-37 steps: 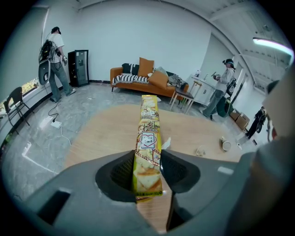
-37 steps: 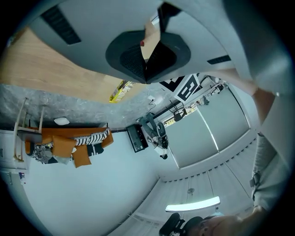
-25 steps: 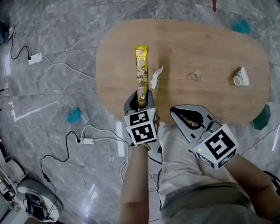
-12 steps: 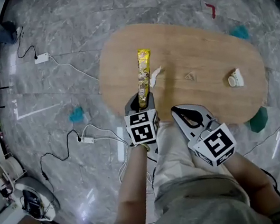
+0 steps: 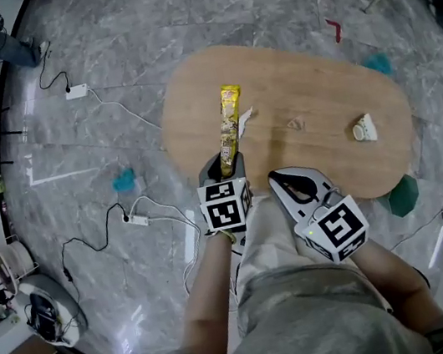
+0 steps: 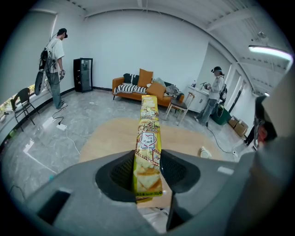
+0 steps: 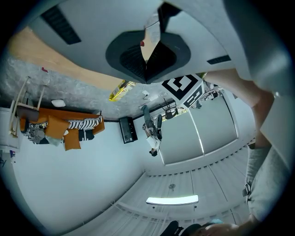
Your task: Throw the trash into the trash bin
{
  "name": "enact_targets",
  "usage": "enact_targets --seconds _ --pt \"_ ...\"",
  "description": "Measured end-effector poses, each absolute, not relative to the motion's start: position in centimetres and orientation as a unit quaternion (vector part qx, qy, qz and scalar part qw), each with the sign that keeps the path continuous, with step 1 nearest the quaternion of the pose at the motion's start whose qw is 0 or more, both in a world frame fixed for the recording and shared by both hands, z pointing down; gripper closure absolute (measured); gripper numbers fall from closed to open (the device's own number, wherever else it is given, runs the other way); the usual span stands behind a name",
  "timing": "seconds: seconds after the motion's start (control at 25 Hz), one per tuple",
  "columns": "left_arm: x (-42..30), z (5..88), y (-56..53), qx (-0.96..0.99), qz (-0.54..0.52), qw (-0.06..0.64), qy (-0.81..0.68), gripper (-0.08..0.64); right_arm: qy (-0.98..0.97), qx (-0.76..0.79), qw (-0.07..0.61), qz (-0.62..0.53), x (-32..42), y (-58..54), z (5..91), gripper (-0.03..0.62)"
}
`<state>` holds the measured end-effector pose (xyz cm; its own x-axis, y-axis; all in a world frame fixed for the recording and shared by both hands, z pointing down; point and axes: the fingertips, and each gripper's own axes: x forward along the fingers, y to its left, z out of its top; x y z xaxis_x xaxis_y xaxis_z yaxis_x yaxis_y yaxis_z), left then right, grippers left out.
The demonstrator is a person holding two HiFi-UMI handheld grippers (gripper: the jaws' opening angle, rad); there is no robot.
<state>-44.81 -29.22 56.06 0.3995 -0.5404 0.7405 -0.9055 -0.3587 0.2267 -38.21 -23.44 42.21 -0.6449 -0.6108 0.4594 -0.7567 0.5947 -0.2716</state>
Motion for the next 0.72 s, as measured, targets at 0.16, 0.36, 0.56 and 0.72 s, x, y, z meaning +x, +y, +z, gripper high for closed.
enact_targets --seconds 0.16,0.36,0.56,0.72 --pt "-44.9 54.7 -28.2 0.769 0.279 0.322 -0.477 0.400 -0.883 0.384 0.160 0.220 -37.9 -22.3 41.2 0.583" --pt "-44.8 53.0 -27.0 0.769 0.270 0.323 -0.481 0.400 -0.881 0.390 0.162 0.214 -37.1 -21.3 39.9 0.583" --pt "-44.4 51.4 -25.8 0.772 0.264 0.319 -0.482 0.400 -0.884 0.389 0.160 0.204 -36.7 -20.5 38.6 0.583" --pt "-44.0 50.0 -24.9 0.777 0.257 0.313 -0.481 0.400 -0.886 0.390 0.155 0.195 -36.3 -19.8 37.4 0.583"
